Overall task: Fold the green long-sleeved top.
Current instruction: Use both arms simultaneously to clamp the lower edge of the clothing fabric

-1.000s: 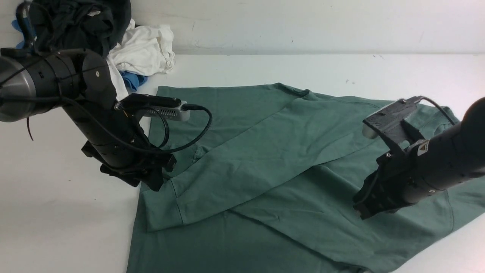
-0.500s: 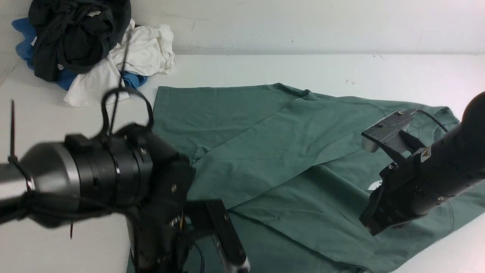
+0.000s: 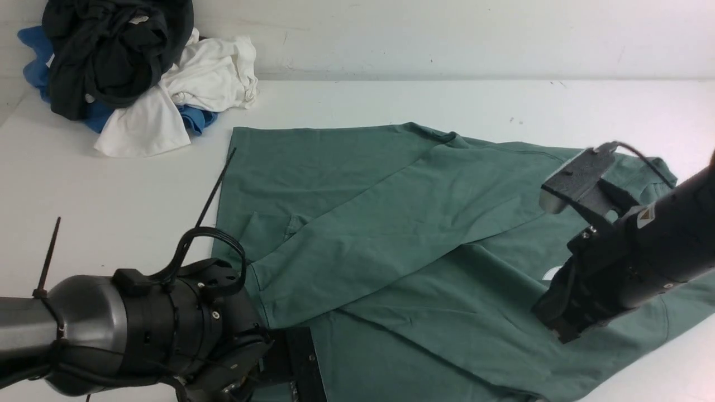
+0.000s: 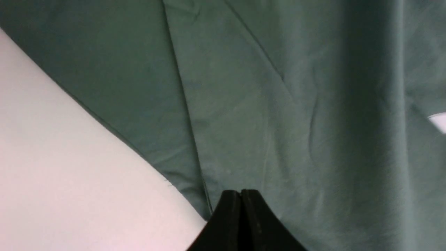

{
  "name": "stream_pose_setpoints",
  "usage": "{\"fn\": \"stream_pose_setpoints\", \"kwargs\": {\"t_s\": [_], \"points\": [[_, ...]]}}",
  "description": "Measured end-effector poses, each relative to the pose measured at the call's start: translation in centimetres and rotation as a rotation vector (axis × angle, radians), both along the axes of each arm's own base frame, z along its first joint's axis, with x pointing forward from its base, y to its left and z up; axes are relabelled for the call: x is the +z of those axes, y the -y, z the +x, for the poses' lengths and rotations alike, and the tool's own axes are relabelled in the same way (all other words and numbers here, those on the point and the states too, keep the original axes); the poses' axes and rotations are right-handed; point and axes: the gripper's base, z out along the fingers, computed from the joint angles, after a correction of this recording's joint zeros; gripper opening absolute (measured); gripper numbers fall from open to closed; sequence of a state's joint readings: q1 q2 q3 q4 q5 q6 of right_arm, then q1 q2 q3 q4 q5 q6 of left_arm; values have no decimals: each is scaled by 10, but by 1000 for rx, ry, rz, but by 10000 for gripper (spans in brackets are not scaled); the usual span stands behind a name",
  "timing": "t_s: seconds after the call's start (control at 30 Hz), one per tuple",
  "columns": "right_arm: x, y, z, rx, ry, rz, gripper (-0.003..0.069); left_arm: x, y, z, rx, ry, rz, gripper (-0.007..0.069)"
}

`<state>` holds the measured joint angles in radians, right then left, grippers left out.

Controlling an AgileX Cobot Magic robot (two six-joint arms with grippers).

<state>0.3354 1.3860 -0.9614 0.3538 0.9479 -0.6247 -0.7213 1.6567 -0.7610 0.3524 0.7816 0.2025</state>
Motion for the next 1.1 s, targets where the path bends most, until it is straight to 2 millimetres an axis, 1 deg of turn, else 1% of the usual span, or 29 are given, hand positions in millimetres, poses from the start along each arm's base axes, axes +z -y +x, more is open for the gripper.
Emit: {"fn": "stream_pose_setpoints", "kwargs": {"t_s": [0.03,0.07,0.1,0.17,0.2,0.23,0.3,0.33,0.4,0.47,0.5,0.53,0.57,0.6,0.63,0.67,0.7,0.77,0.83,0.9,0.97,1.03,1.07,1.1], "points": [[3,1,-1,-1,13,3,-10,0,0,0,14,2,1,71],[12,2,-5,0,57,12,-10,0,-1,1,48,13,3,30],[22,5,-10,0,104,20,-10,1,-2,1,86,25,2,13],[33,9,-17,6,158,12,-10,6,-5,0,116,44,11,2],[37,12,-20,12,180,0,-10,11,-8,0,123,61,19,2],[37,12,-21,15,183,-9,-10,13,-9,0,123,66,21,2],[34,19,-30,37,185,-69,-8,29,-19,2,147,120,10,2],[27,23,-33,49,164,-104,-6,37,-25,4,165,148,-2,4],[7,28,-41,68,107,-165,8,49,-39,9,215,193,-28,7],[-15,34,-49,86,63,-222,51,63,-59,15,295,250,-73,13],[-20,35,-50,88,55,-229,62,62,-60,15,303,250,-72,13],[-28,38,-53,96,49,-251,88,66,-66,17,328,270,-92,13],[-45,44,-59,121,51,-309,165,71,-75,21,379,296,-131,13],[-49,46,-60,131,68,-328,204,72,-79,22,404,306,-148,13],[-58,49,-62,151,91,-360,268,73,-82,24,427,313,-169,13],[-61,50,-61,156,115,-369,310,74,-83,25,438,318,-179,13],[-63,51,-62,160,117,-377,321,74,-84,25,443,320,-183,13],[-77,52,-59,184,177,-400,444,74,-86,26,461,325,-202,13],[-89,51,-55,202,184,-411,489,74,-85,26,464,325,-210,13],[-100,50,-50,224,175,-423,499,74,-85,26,466,323,-212,13],[-110,48,-45,250,170,-432,491,74,-85,26,467,322,-213,13],[-117,43,-35,254,202,-419,450,74,-84,26,470,320,-214,13],[-118,43,-34,254,206,-417,444,74,-85,26,472,318,-213,13],[-121,39,-26,238,236,-392,380,75,-85,26,478,314,-212,13]]}}
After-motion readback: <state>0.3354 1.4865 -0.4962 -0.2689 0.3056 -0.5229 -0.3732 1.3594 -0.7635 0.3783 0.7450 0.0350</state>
